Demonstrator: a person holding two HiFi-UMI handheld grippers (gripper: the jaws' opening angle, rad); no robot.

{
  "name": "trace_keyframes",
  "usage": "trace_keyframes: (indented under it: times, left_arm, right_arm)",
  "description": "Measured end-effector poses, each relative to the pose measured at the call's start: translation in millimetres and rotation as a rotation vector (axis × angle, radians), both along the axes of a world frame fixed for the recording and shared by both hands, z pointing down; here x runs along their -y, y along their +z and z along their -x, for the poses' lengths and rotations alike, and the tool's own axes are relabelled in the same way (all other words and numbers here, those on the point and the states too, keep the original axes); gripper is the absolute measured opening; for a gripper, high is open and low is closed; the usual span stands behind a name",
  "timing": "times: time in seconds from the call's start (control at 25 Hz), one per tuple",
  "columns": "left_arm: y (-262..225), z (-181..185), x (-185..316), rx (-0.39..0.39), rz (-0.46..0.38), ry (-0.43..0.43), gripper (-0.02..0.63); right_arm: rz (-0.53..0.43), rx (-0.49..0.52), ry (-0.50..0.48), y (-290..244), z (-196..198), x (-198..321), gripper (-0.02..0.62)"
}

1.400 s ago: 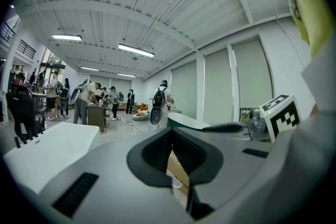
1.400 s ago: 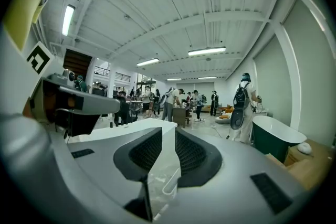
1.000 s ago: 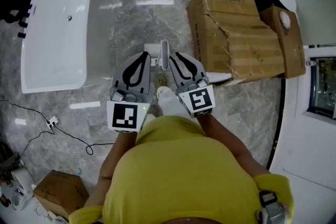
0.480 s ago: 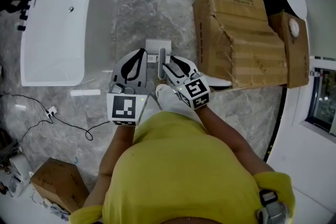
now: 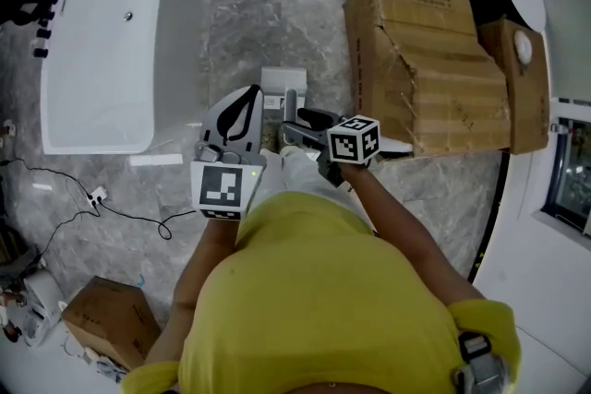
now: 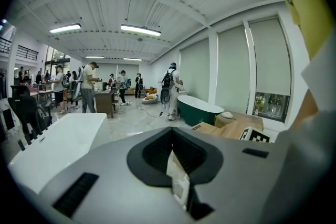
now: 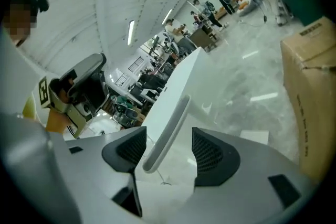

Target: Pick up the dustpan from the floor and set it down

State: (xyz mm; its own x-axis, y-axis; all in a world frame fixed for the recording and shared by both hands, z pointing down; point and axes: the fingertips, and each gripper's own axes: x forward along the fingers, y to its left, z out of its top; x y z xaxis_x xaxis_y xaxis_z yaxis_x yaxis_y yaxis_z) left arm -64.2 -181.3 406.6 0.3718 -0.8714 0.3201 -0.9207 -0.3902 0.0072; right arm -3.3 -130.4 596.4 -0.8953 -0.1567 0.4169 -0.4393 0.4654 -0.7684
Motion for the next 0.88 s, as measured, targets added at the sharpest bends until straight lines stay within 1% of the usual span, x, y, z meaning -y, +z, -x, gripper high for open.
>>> trace_keyframes:
  times: [0.16, 0.28, 0.44, 0.48, 0.52, 0.64, 0.8, 0.88]
  left_arm:
    - [0.6, 1.7, 8.7, 0.014, 0.007, 0.03, 0.003]
    - [2.0, 4.1, 12.9, 0.014, 0.01, 0.035, 0.003]
    - [3.4, 11.1, 13.6, 0.017, 0.015, 0.028, 0.003]
    - [3.5, 13.1, 13.4, 0.018, 0.016, 0.024, 0.003]
    - [3.6, 15.0, 13.2, 0.019, 0.017, 0.022, 0.003]
    - [3.1, 21.6, 12.9, 0.021, 0.016, 0.015, 0.003]
    - [1.1, 30.1, 13.4, 0.027, 0.012, 0.007, 0.003]
    - [-0.2, 31.8, 14.2, 0.025, 0.008, 0.005, 0.003]
  right_arm:
    - [0.105, 0.084, -0.034, 5.4, 10.7, -3.4, 0.282]
    - [0.15, 0.14, -0.044, 5.3, 17.0, -3.8, 0.273]
    - [0.165, 0.187, -0.042, 3.9, 24.5, 2.2, 0.239]
    - [0.168, 0.193, -0.048, 3.8, 26.8, 3.0, 0.224]
    - [0.17, 0.196, -0.053, 3.8, 28.7, 3.3, 0.194]
    - [0.176, 0.187, -0.06, 6.5, 31.2, 3.3, 0.147]
    - [0.175, 0.17, -0.051, 3.8, 32.1, 6.4, 0.14]
    - [0.167, 0.188, -0.041, -6.6, 32.8, 13.4, 0.14]
